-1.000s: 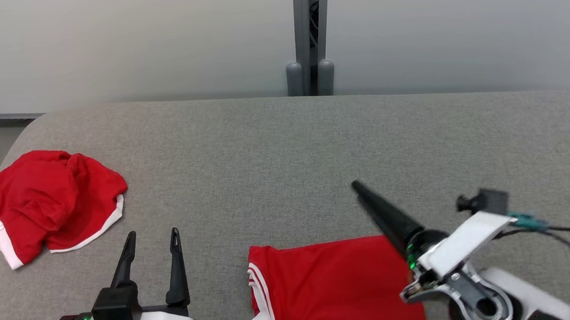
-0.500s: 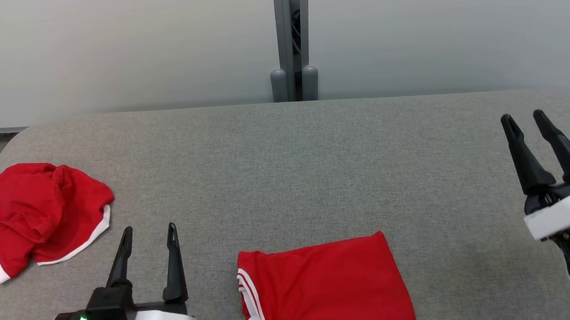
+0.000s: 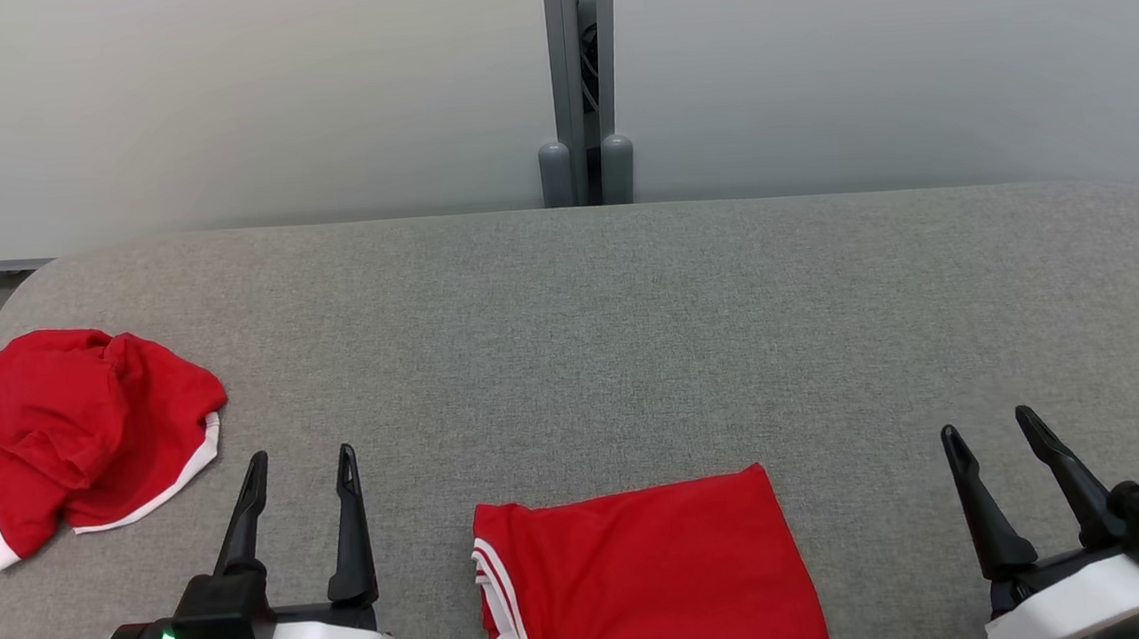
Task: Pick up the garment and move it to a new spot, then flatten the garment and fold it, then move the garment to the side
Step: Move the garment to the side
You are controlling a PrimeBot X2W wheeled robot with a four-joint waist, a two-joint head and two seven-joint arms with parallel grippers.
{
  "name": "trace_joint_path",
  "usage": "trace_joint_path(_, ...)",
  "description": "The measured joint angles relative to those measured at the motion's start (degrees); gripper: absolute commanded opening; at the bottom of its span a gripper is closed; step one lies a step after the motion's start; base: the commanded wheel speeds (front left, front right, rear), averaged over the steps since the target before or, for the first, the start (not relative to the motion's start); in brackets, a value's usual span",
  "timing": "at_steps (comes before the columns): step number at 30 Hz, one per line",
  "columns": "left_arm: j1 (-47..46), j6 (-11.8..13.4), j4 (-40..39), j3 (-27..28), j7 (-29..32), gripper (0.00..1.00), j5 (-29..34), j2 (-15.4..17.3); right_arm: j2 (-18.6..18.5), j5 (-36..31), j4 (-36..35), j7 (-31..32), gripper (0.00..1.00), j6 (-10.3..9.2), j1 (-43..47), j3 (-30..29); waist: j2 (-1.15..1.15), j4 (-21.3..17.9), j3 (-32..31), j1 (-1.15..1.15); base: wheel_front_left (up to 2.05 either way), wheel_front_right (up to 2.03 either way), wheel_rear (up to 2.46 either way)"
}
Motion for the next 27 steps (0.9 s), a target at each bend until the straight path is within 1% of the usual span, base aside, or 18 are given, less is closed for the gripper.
trace_joint_path(4, 0.2, -0.3, 0.0, 0.1, 0.0, 1.0, 0.0, 0.0, 1.1, 0.2, 0.1, 0.0, 1.0, 0.0, 0.7, -0.3, 0.0, -0.1, 0.0, 0.0, 0.0, 0.0, 0.0)
trace_joint_path(7, 0.2, -0.5, 0.2, -0.1, 0.0, 1.0, 0.2, 0.0, 0.9, 2.9, 0.6, 0.0, 1.0, 0.0, 0.8, 1.7, 0.0, -0.1, 0.1, 0.0, 0.0, 0.0, 0.0)
trace_joint_path(10, 0.3, -0.7, 0.4, -0.3, 0.0, 1.0, 0.3, 0.0, -0.1, 10.6, 3.4, 0.0, 1.0, 0.0, 0.8, 7.2, 0.0, 0.2, 0.0, 0.0, 0.0, 0.0, 0.0)
trace_joint_path(13, 0.3, -0.7, 0.5, -0.6, 0.0, 1.0, 0.5, 0.0, -3.0, 19.0, 7.3, 1.0, 1.0, -0.01, 0.2, 14.1, 0.0, 0.6, 0.1, 0.0, 0.0, 0.0, 0.0)
trace_joint_path(17, 0.3, -0.9, 0.9, -1.1, 0.0, 1.0, 0.5, 0.0, -6.4, 30.0, 8.8, 4.1, 1.0, -0.01, -2.7, 22.0, 0.0, 1.4, 0.5, 0.0, 0.0, 0.0, 0.0)
trace_joint_path(18, 0.3, -0.9, 0.9, -1.1, 0.0, 1.0, 0.5, 0.0, -6.4, 30.0, 8.8, 4.1, 1.0, -0.01, -2.7, 22.0, 0.0, 1.4, 0.5, 0.0, 0.0, 0.0, 0.0)
trace_joint_path(21, 0.3, -0.8, 1.7, -1.1, 0.0, 1.0, 0.6, 0.0, -8.5, 38.4, 8.9, 7.9, 1.0, -0.01, -4.5, 26.6, 0.0, 2.0, 1.1, 0.0, 0.0, 0.0, 0.0)
trace_joint_path(24, -0.3, -0.9, 2.4, -1.1, 0.0, 1.0, 1.0, 0.0, -10.6, 44.3, 8.8, 10.7, 1.0, -0.01, -6.8, 30.5, 0.0, 2.8, 2.1, 0.0, 0.0, 0.0, 0.0)
trace_joint_path(27, -0.9, -0.9, 2.5, -1.1, 0.0, 1.0, 1.1, 0.0, -12.1, 48.0, 9.3, 12.5, 1.0, -0.01, -9.2, 33.6, 0.0, 3.6, 3.3, 0.0, 0.0, 0.0, 0.0)
